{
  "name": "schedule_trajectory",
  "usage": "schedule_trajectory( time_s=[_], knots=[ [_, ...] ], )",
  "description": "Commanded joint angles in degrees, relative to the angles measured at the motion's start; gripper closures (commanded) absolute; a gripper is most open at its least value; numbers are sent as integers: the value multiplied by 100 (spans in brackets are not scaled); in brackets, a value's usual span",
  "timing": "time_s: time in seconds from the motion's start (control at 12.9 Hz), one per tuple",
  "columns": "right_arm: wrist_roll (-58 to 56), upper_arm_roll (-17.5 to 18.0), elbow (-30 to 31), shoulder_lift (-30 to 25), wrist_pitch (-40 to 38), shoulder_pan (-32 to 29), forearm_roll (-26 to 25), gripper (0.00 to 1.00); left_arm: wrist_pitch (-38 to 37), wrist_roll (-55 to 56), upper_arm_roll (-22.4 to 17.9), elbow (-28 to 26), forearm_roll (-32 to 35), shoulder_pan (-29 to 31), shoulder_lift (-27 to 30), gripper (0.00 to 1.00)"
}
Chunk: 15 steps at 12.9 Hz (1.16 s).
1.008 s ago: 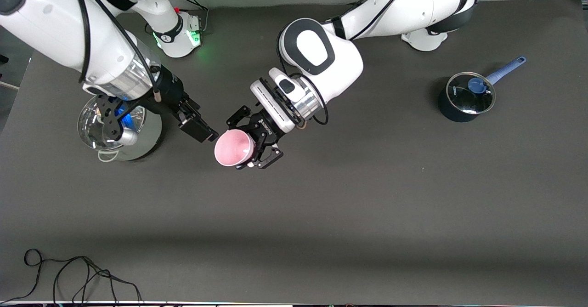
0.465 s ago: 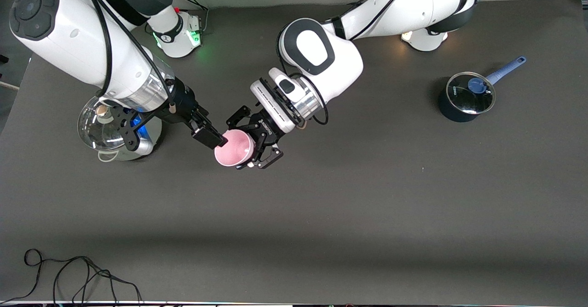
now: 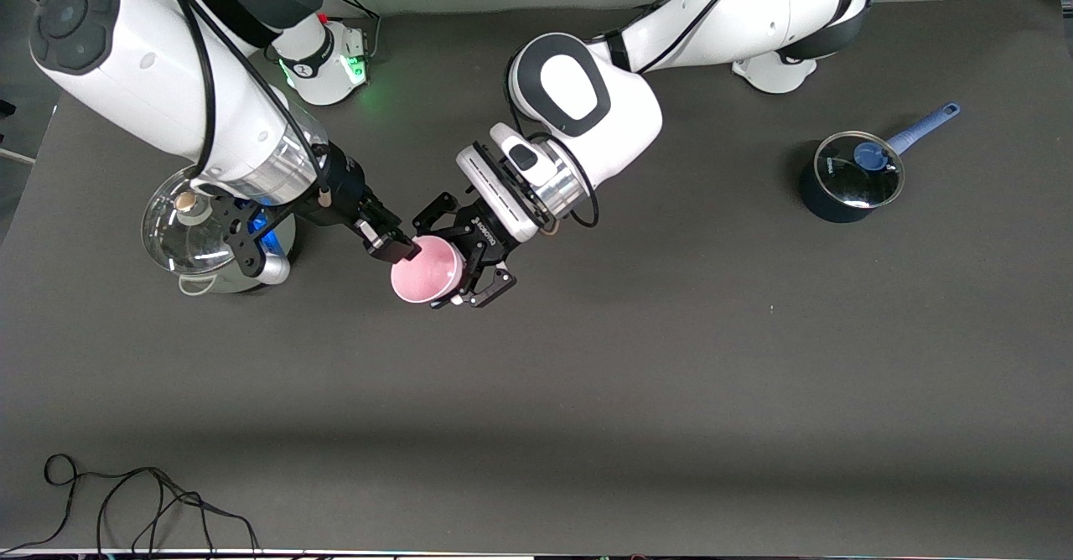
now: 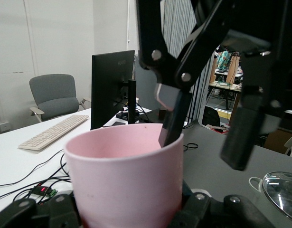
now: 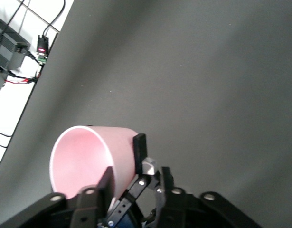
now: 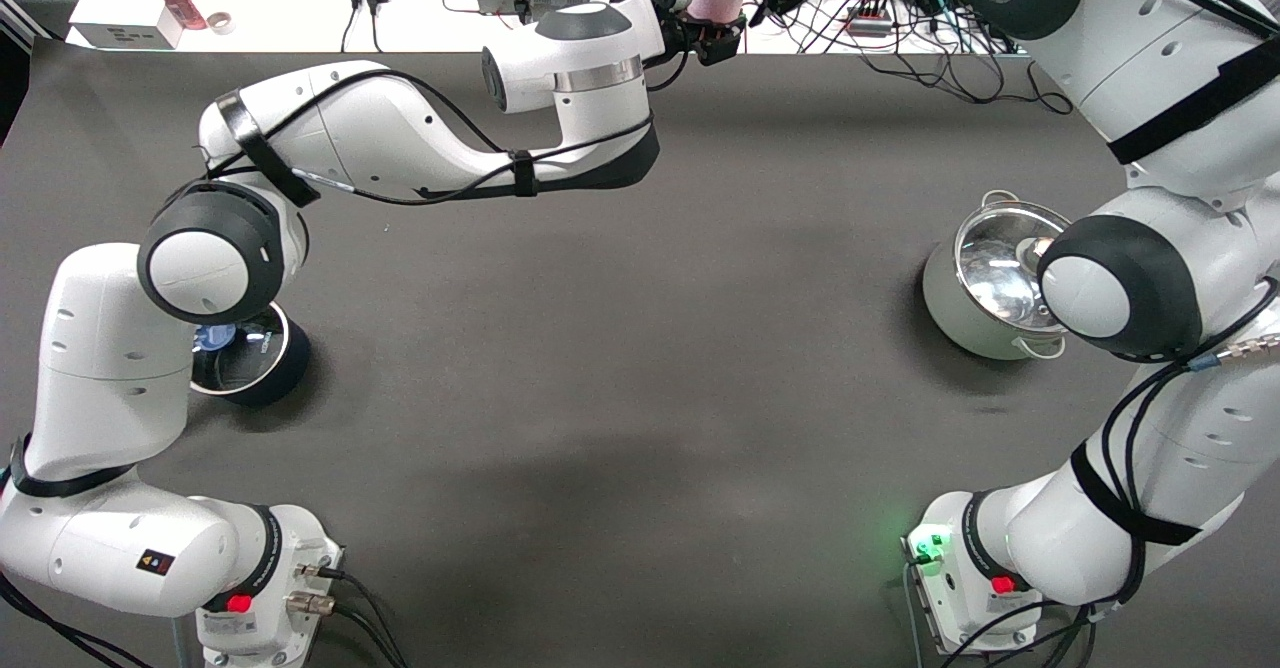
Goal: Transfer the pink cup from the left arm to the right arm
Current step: 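Close the right gripper on the pink cup rim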
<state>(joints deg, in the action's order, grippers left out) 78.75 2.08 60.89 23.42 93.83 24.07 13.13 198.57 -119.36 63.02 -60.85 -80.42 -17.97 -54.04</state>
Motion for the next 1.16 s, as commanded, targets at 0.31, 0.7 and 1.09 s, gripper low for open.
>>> schedule_trajectory(
  time_s=[0.31,0.7,1.09],
  knots=[
    [132,-14,-359,154,-32,37,40,100,86,62,-70,169,-35,-128,7,100],
    [132,-6,-359,233,56,54,31,100,86,62,-70,170,-35,-128,7,100],
    [132,-14,-359,259,135,151,-92,100,77,62,-70,170,-35,-119,7,100]
  ],
)
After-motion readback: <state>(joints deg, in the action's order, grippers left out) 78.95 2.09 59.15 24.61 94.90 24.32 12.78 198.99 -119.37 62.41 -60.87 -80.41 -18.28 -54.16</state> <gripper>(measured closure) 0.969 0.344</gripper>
